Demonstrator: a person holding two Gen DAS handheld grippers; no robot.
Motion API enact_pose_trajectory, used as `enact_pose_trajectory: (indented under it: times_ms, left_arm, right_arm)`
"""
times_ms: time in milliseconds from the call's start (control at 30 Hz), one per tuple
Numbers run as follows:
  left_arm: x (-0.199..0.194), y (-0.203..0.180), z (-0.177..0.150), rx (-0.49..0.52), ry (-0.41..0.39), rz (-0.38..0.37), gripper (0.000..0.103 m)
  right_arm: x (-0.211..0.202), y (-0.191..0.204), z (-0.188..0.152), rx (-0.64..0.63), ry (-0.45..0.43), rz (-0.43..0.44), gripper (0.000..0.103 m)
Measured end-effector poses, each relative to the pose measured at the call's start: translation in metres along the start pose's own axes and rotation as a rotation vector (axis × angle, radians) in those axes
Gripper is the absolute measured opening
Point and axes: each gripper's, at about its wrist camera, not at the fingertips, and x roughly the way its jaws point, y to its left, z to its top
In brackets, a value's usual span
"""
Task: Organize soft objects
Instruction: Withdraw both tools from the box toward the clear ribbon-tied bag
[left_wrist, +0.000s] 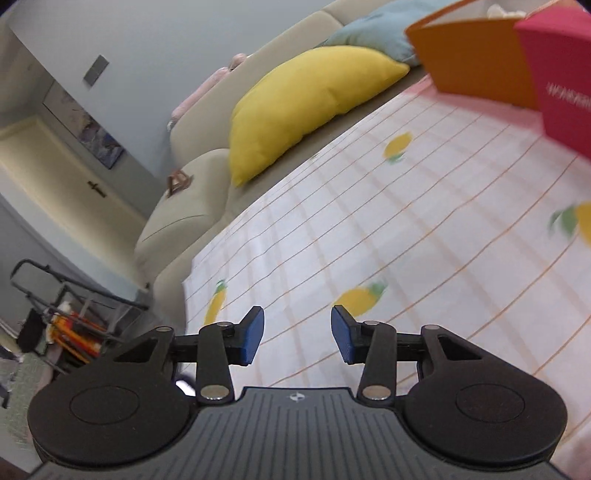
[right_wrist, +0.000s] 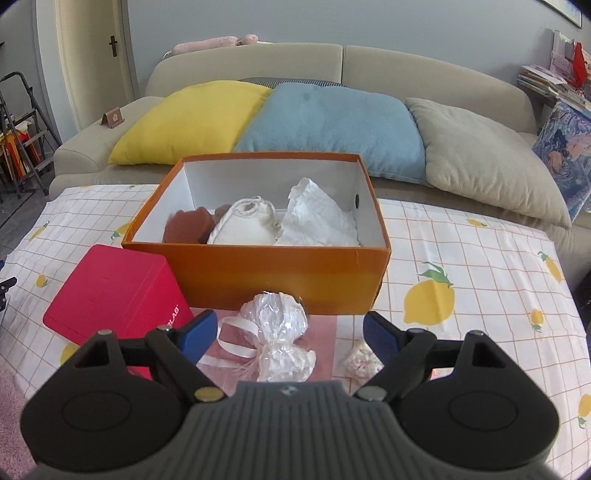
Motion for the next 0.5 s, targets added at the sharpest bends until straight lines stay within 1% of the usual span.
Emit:
enact_pose_trajectory:
  times_ms: [133,200,267,300,400,500]
  left_arm:
    - [0.005,0.007,-0.005,-0.014,0.003,0.014,0.051]
    - [0.005,0.009,-0.004,-0.023,-0.001,0.009,0.051]
    - [-0.002,0.013,-0.005,-0.033,-0.028,0.017,0.051]
    - [-0.001,0.017,-0.005,-0.046,-0.038,0.006,0.051]
    - [-0.003,0.027,0.006,-0.09,-0.043,-0.023,0.051]
    - [-0.01,0.03,0.017,-0.103,-0.057,-0.029,0.051]
  right_arm:
    - [-0.007,0.009,0.001,-0.022,-0.016,-0.006,0.085]
    - [-0.008,0.012,0.0,-0.028,-0.014,-0.009,0.085]
    - [-0.008,0.014,-0.001,-0.03,-0.01,-0.006,0.085]
    - [-0.009,0.015,-0.001,-0.03,-0.013,-0.005,0.085]
    - [-0.008,0.015,-0.005,-0.035,-0.014,-0.015,0.085]
    - [-0.006,0.01,-0.01,-0.029,-0.004,-0.021,0.085]
